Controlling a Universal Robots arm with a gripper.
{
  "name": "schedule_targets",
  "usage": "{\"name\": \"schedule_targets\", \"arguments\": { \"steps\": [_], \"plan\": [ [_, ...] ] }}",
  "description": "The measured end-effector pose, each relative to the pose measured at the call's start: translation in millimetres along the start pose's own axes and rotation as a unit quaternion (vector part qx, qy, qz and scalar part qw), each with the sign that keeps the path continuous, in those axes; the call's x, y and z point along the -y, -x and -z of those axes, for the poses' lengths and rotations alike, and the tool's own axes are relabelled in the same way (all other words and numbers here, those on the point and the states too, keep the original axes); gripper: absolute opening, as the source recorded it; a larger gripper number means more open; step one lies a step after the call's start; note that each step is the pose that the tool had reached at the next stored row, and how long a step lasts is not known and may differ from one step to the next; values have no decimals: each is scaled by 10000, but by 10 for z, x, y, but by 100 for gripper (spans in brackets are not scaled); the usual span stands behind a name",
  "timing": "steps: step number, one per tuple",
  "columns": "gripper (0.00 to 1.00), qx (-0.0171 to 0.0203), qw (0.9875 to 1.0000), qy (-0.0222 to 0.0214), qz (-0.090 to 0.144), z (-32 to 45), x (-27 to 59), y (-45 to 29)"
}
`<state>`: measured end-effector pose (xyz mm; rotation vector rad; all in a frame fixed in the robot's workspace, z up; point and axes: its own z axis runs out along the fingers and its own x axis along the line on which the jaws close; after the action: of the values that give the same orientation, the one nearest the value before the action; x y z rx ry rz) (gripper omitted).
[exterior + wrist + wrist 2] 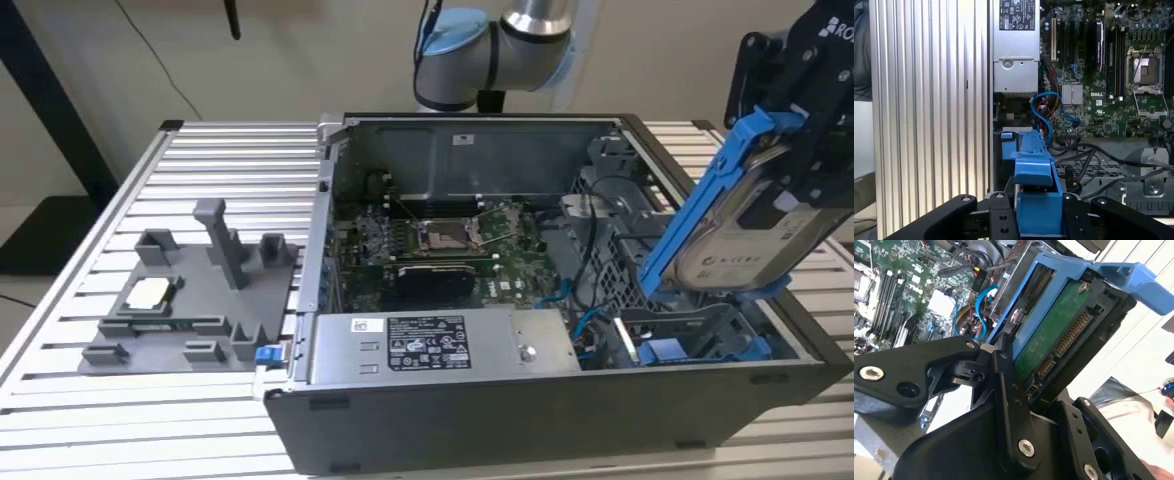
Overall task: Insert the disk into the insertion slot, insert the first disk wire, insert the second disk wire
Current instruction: 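Insert the disk into the insertion slot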
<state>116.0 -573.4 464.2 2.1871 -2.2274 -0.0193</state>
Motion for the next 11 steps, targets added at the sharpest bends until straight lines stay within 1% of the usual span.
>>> {"name": "schedule_targets", "arguments": {
  "steps": [11],
  "plan": [
    [33, -9, 10000, -4, 0, -26, 0, 1]
  ]
}}
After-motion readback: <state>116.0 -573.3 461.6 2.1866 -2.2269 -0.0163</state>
